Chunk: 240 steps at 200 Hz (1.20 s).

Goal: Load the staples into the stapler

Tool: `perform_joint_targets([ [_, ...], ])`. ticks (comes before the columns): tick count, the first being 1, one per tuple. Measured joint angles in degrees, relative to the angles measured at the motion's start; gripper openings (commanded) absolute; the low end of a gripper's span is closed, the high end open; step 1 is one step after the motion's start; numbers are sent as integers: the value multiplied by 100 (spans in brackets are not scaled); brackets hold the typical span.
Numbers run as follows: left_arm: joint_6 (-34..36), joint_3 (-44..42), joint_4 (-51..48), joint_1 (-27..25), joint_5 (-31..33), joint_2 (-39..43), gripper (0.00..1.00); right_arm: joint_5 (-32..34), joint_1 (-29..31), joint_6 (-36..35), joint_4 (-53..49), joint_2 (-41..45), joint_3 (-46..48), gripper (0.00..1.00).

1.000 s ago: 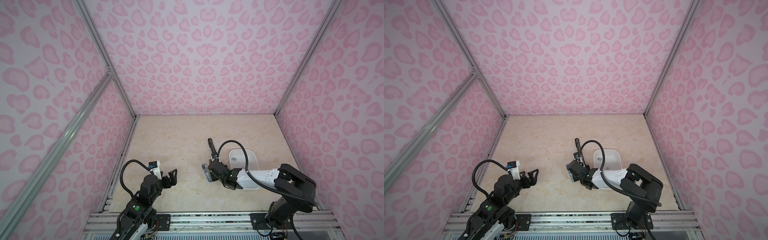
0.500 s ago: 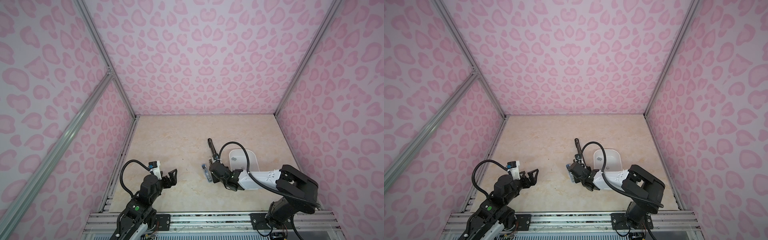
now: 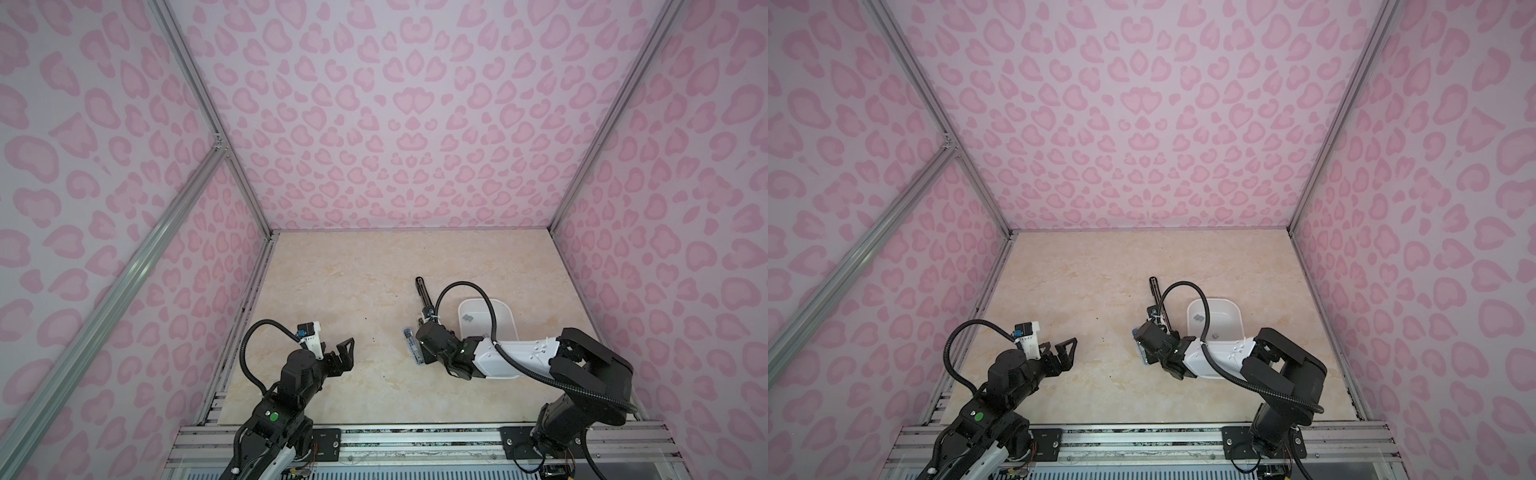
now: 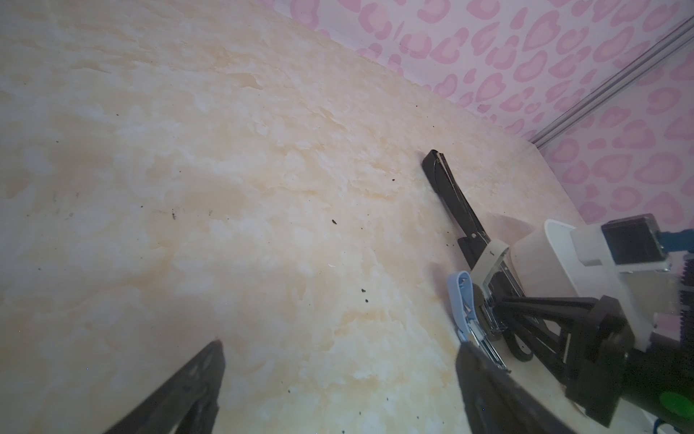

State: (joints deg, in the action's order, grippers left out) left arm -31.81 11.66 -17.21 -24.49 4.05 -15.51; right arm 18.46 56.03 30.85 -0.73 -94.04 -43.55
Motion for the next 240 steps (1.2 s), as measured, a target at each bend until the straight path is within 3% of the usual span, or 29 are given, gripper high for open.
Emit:
perform_joint_targets([
  [240, 0, -2, 0, 0, 0, 4, 97, 15, -98, 24, 195, -142, -31, 16],
])
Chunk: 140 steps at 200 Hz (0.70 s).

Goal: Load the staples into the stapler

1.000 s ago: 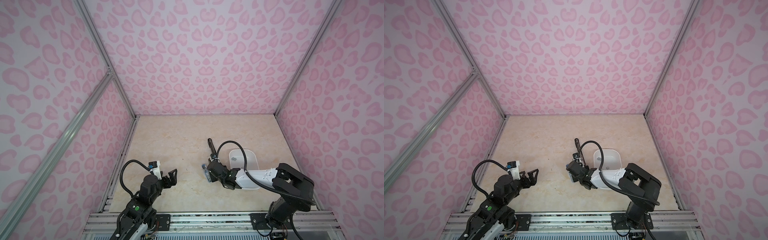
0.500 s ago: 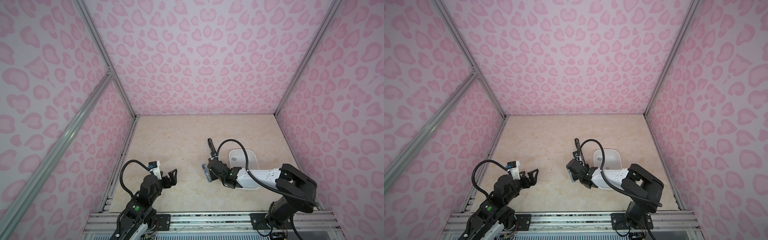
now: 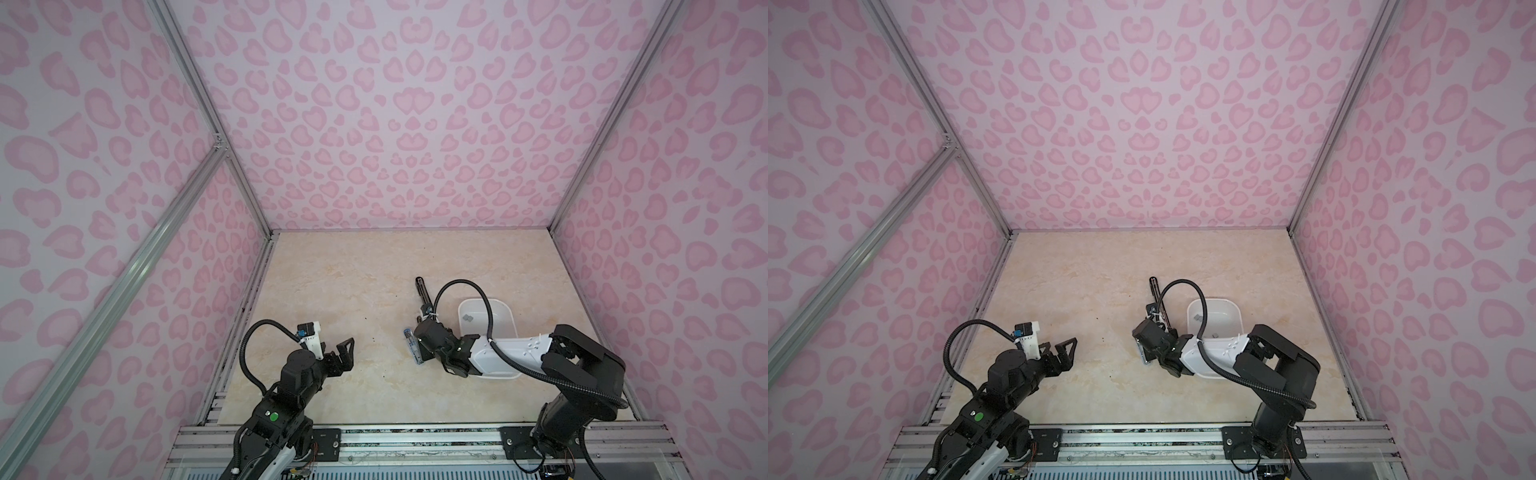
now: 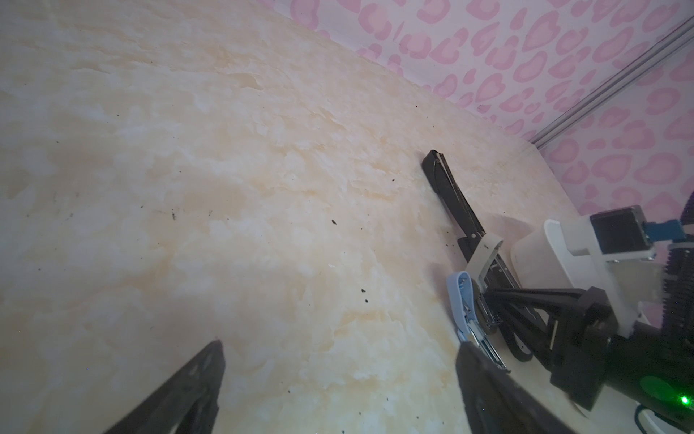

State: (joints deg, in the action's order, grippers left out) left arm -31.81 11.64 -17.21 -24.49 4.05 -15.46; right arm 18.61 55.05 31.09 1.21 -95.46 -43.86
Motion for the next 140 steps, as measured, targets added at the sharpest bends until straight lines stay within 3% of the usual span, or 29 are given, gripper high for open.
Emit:
perform_joint_targets([
  [100, 0, 0, 0, 0, 0, 0, 97, 87, -2, -28, -431, 313, -144, 17],
  [140, 0, 0, 0, 0, 0, 0, 96, 382, -50, -184, -739, 1073, -201, 19],
])
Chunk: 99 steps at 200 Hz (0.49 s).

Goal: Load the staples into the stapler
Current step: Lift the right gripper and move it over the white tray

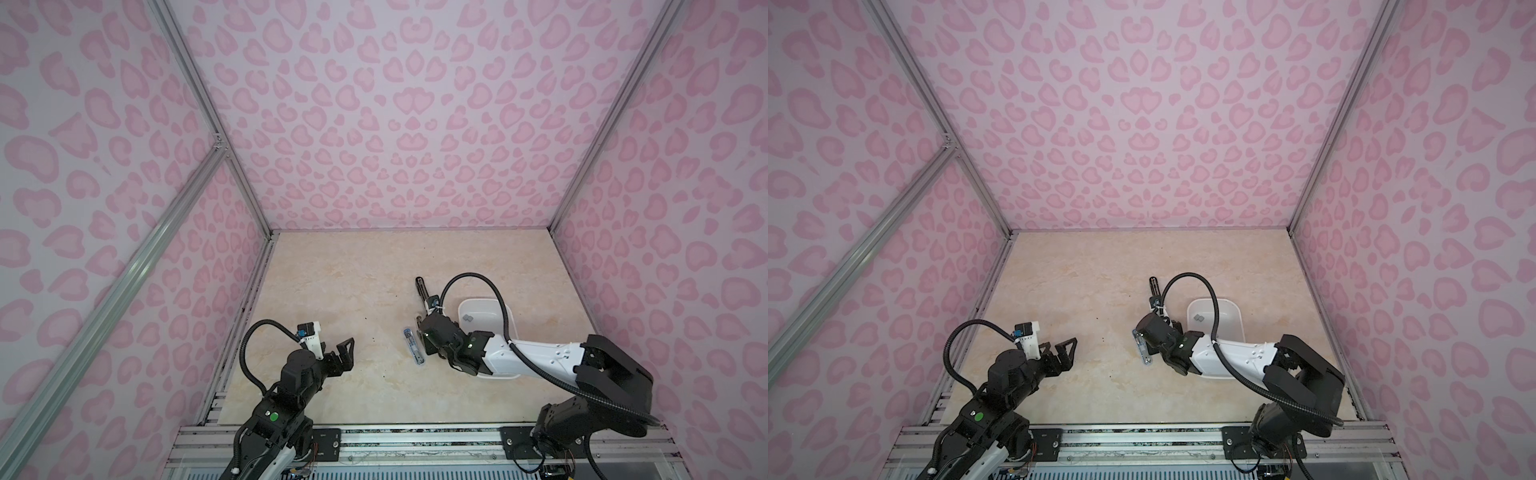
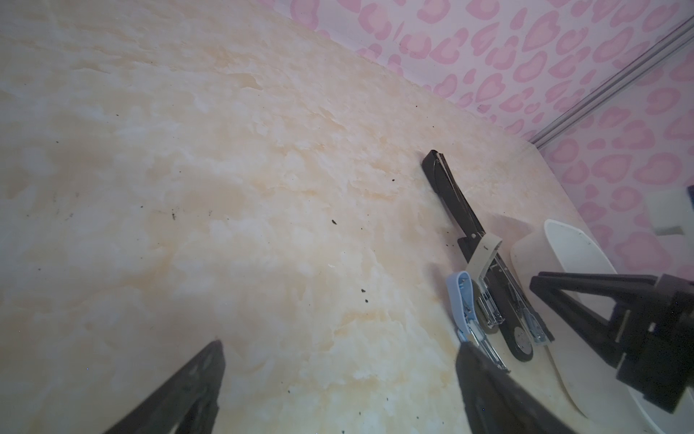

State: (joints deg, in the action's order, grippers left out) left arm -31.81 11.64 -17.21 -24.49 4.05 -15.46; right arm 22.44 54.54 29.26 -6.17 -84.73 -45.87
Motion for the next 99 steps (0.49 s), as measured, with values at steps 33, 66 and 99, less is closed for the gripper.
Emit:
perform_joint_targets([
  [33, 0, 0, 0, 0, 17, -15, 96, 262, -656, -151, -201, 881, 245, 19],
  [66, -2, 2, 0, 0, 48, -105, 97, 55, -1932, -181, -293, 1220, 800, 19],
  [99, -4, 2, 0, 0, 85, -201, 97, -442, -2632, 107, -348, 953, 929, 22],
])
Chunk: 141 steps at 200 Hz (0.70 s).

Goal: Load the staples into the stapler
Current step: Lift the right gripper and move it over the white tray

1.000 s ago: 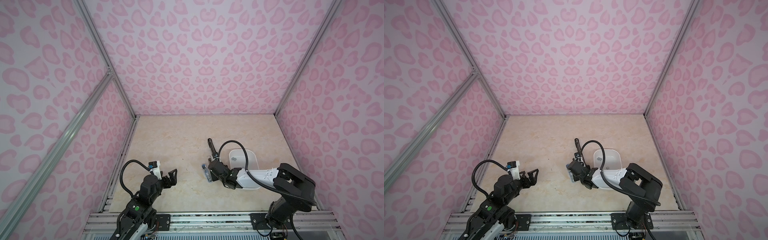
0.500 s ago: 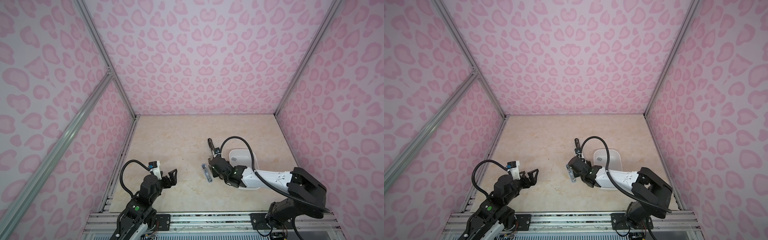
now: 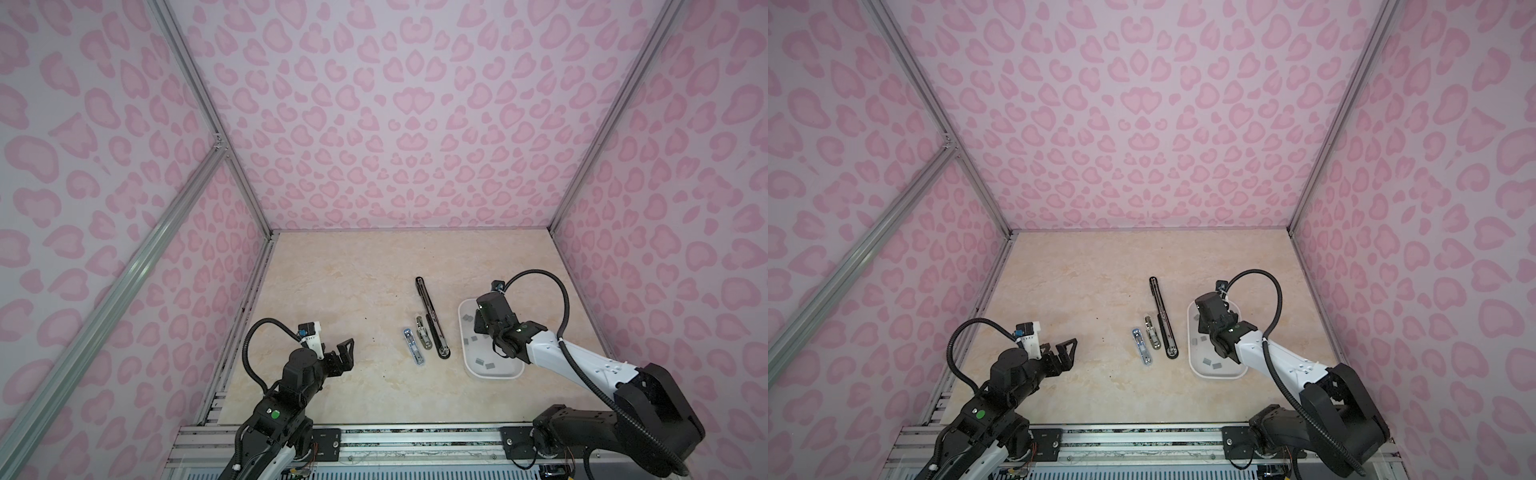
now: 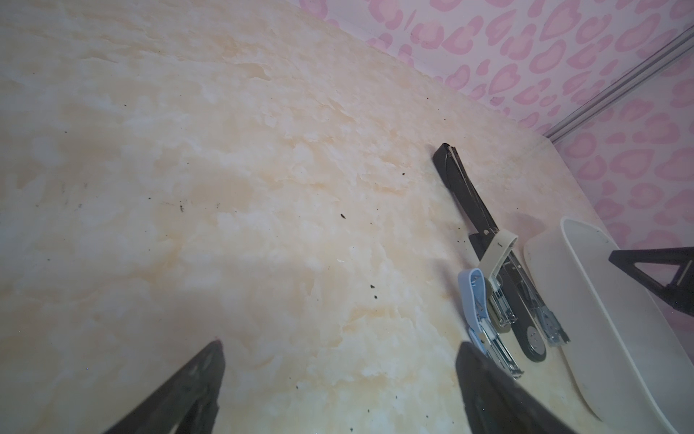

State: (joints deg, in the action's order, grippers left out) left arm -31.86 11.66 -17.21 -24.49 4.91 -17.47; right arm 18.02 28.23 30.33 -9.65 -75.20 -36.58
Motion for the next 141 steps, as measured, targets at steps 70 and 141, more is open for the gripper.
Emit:
perform_joint_targets([
  [70, 2, 0, -2, 0, -22, 66, 97, -925, -186, 728, 341, -326, 468, 23],
  [141, 4, 0, -17, 0, -66, 160, 97, -1152, 101, 1274, 398, 85, 693, 27],
])
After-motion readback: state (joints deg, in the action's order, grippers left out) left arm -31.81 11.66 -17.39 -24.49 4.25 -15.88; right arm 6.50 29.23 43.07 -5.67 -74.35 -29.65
